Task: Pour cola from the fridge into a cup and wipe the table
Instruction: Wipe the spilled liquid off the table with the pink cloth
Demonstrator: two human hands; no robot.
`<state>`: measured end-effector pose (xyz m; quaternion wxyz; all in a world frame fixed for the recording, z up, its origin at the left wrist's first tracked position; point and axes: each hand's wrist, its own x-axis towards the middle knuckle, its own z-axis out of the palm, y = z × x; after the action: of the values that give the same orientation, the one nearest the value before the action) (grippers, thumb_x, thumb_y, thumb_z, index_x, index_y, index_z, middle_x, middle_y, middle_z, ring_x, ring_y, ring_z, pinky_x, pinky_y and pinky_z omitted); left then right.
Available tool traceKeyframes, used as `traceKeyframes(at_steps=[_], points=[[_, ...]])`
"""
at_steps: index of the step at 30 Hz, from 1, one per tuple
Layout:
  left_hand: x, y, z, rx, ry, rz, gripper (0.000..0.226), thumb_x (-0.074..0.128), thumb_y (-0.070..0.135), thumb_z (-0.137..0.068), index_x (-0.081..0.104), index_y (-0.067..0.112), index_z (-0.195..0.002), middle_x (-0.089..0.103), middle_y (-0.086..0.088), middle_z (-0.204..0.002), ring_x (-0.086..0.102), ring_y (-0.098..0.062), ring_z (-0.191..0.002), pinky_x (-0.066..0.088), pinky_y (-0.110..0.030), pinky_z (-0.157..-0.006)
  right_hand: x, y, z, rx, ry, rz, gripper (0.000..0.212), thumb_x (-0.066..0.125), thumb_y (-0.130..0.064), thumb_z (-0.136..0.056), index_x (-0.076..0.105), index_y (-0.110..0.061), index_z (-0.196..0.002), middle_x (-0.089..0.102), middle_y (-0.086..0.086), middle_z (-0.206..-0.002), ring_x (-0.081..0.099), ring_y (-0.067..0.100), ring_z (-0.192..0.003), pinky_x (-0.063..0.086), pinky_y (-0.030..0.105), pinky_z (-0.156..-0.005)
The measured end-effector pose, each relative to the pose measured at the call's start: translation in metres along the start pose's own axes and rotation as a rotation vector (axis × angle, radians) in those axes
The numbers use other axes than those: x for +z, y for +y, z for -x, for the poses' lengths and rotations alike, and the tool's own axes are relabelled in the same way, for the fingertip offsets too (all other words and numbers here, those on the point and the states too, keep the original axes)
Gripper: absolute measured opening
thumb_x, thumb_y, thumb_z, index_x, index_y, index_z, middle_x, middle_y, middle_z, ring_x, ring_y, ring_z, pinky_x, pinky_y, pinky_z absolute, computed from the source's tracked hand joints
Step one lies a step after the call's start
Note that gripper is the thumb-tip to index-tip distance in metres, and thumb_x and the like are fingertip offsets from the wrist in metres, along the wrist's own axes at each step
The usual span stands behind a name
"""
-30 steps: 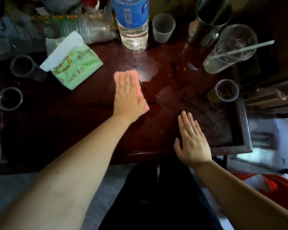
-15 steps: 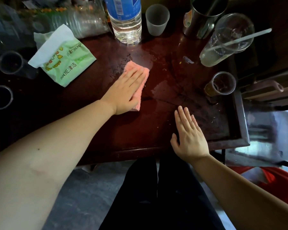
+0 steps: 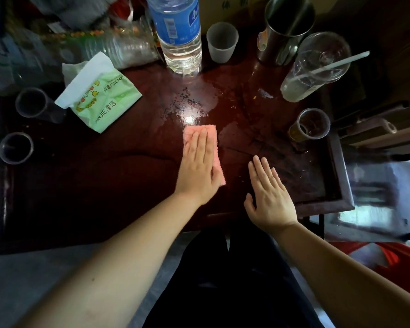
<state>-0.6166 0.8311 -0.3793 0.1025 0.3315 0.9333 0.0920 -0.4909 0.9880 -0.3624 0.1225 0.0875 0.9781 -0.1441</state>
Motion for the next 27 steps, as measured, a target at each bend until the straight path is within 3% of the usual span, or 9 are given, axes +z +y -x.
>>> traceKeyframes(at_steps=[4,6,11,21,25,27], points=[[0.004,0.028,-0.007,-0.245,0.061,0.021,0.074,0.023,0.032,-0.087,0.015,-0.007,-0.149,0.015,-0.026,-0.157,0.014,-0.038,-0.146,0.016,-0.050,-0.120,-0.001,0.000,-0.001,0.004,-0.011,0.005,0.073,0.038,-0.029,-0.084,0.018,-0.005,-0.149,0.009,0.009,-0.159,0.003,0.022,-0.148,0.010,0.038,-0.120],[0.005,0.033,-0.019,-0.337,0.082,0.036,0.075,0.023,0.033,-0.086,0.013,-0.007,-0.149,0.015,-0.026,-0.157,0.013,-0.039,-0.146,0.012,-0.049,-0.120,-0.001,0.000,-0.001,0.006,-0.015,-0.001,0.073,0.039,-0.028,-0.083,0.019,-0.005,-0.149,0.010,0.009,-0.159,0.003,0.022,-0.148,0.010,0.038,-0.120],[0.004,0.037,-0.055,-0.463,0.094,0.061,0.076,0.018,0.036,-0.086,0.009,-0.007,-0.149,0.012,-0.027,-0.157,0.010,-0.040,-0.147,0.011,-0.050,-0.120,-0.002,0.000,-0.002,0.004,-0.029,-0.015,0.074,0.039,-0.028,-0.083,0.018,-0.005,-0.150,0.008,0.009,-0.159,0.001,0.022,-0.148,0.008,0.038,-0.120],[-0.003,0.012,-0.113,-0.305,0.111,-0.032,0.075,0.012,0.034,-0.088,0.008,-0.005,-0.151,0.007,-0.024,-0.159,0.003,-0.037,-0.148,0.004,-0.047,-0.121,-0.002,0.002,-0.003,0.008,-0.044,-0.021,0.075,0.041,-0.029,-0.083,0.018,-0.005,-0.150,0.008,0.009,-0.159,0.001,0.021,-0.148,0.010,0.038,-0.119],[-0.002,-0.004,-0.137,-0.187,0.075,-0.088,0.075,0.020,0.035,-0.089,0.005,-0.004,-0.151,0.006,-0.023,-0.159,0.001,-0.036,-0.148,0.006,-0.048,-0.120,-0.002,0.002,-0.003,0.012,-0.035,-0.031,0.075,0.042,-0.029,-0.082,0.020,-0.006,-0.149,0.011,0.009,-0.159,0.002,0.020,-0.148,0.011,0.038,-0.118],[-0.006,-0.010,-0.149,-0.124,0.061,-0.086,0.074,0.014,0.033,-0.088,0.006,-0.005,-0.151,0.007,-0.022,-0.160,0.003,-0.036,-0.148,0.008,-0.048,-0.119,-0.002,0.002,-0.003,0.010,-0.031,-0.043,0.075,0.043,-0.029,-0.081,0.021,-0.005,-0.149,0.013,0.010,-0.158,0.003,0.021,-0.148,0.013,0.039,-0.117]])
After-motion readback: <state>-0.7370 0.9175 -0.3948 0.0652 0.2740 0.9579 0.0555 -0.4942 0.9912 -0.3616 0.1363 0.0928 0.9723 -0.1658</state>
